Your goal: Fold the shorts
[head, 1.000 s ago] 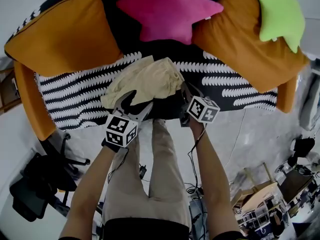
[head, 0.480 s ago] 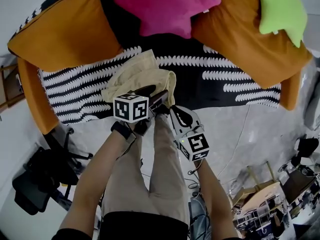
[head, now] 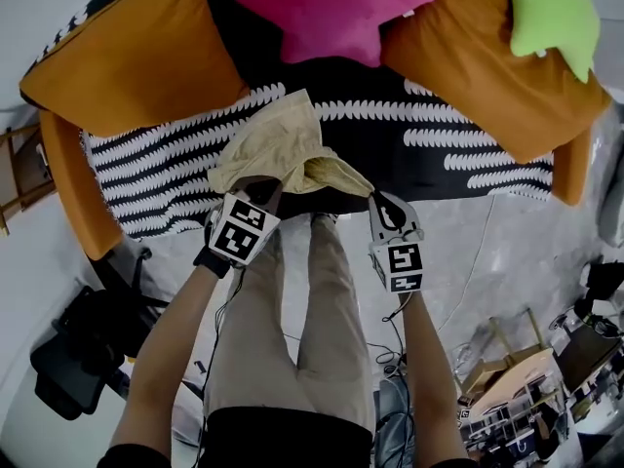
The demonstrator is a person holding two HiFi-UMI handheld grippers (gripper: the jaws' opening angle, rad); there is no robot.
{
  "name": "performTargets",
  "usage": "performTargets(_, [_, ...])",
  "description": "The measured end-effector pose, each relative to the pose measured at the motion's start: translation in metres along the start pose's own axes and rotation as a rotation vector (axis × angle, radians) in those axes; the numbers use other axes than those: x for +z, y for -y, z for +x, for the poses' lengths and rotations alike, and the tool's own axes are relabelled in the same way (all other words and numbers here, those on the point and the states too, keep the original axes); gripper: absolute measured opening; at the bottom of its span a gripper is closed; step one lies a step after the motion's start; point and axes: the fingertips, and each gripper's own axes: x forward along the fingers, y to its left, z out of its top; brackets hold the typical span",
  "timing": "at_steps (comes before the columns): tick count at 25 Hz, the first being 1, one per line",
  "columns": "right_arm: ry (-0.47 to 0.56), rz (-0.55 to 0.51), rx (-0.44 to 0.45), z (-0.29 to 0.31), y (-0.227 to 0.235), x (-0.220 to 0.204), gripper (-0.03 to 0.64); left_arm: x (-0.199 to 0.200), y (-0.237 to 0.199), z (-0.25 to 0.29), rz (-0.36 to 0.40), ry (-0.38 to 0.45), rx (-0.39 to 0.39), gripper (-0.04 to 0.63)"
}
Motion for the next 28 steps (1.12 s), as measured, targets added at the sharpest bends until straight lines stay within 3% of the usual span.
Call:
performTargets(3, [-0.105,-0.077,-0.040,0.026,0.005,-0.022,0.034,-0.018,-0.035,-0.001,0.004,-0.007,0.063,0.018])
performTargets(6, [-0.235,-0.205,-0.011,0.063,-0.009,-0.052,0.056,-0.032,-0.065,0.008,-0.010,-0.005,0.088,0.029])
performTargets(8, [-0.315,-0.261,0.039,0.080,-0.025,-0.069,0.182,-0.042,-0.075,0.014,-0.044,0.009,0.078,0.134])
performTargets(9, [-0.332,-0.260,0.055,0.084,-0.030,-0.072,0.200,-0.046,-0.076,0.016,-0.064,0.015,0.065,0.182])
performTargets(11, [-0.329,-0.233,0.066,0.085,-0.032,-0.067,0.215,-0.048,-0.074,0.013,-0.093,0.026,0.043,0.210])
performTargets(13, [-0.324,-0.237,0.065,0.082,-0.027,-0.063,0.214,-0.051,-0.069,0.012,-0.099,0.034,0.034,0.212])
performTargets(20, [-0.408,-0.410,0.082,0.088,-0.018,-0.099,0.181,-0.073,-0.052,0.012,-0.139,0.039,0.035,0.212])
performTargets(28, [-0.412,-0.395,0.066,0.117,-0.020,-0.114,0.126,-0.060,-0.052,0.020,-0.174,0.088,0.036,0.206])
